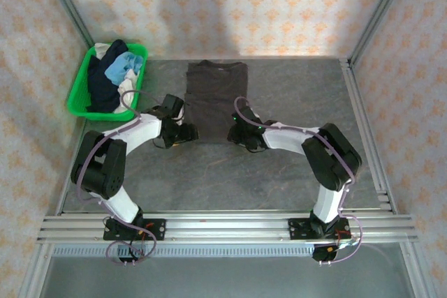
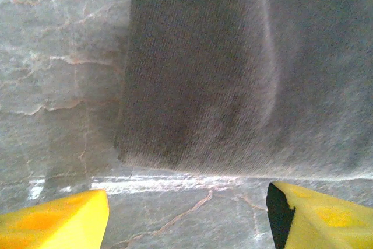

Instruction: Fold and stack the t-shirts

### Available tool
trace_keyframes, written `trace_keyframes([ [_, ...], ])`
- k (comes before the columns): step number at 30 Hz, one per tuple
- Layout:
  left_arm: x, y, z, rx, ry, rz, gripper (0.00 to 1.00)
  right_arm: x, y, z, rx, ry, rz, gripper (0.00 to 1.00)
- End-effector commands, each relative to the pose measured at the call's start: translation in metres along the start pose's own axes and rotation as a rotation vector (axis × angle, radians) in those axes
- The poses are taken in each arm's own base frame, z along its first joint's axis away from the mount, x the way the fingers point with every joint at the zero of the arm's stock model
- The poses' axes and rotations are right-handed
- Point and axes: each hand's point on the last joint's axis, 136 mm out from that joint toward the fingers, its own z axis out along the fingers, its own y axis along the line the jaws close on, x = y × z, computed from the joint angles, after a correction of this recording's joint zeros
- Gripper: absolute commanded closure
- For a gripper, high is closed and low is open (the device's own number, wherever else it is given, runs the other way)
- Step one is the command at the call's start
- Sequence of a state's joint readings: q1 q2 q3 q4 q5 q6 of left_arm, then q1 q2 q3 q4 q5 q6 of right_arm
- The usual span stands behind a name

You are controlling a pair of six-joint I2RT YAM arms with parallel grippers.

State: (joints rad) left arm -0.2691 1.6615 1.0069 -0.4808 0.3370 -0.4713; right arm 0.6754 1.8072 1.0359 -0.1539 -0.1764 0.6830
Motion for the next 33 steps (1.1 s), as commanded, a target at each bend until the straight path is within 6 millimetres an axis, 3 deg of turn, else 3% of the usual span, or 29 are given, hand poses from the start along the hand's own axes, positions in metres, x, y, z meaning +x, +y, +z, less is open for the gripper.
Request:
trace_keyframes([
  [1, -0.014, 0.005, 0.006, 0.024, -0.031, -0.046, 0.27, 0.000, 0.006, 0.005, -0.007, 0.008, 0.009, 0.53],
  [7, -0.013, 0.011, 0.023, 0.040, 0.008, -0.083, 0.35, 0.003, -0.004, 0.009, 0.035, 0.012, 0.016, 0.63],
  [18, -0.003, 0.001, 0.037, 0.123, 0.033, -0.101, 0.76, -0.007, -0.004, 0.000, 0.057, -0.028, 0.010, 0.94],
  [28, -0.013, -0.009, 0.033, 0.162, 0.009, -0.126, 0.99, -0.011, -0.002, -0.007, 0.028, -0.059, 0.001, 1.00],
  [33, -0.012, -0.006, 0.028, 0.143, 0.006, -0.128, 1.00, -0.011, -0.007, -0.008, 0.047, -0.064, 0.002, 1.00],
])
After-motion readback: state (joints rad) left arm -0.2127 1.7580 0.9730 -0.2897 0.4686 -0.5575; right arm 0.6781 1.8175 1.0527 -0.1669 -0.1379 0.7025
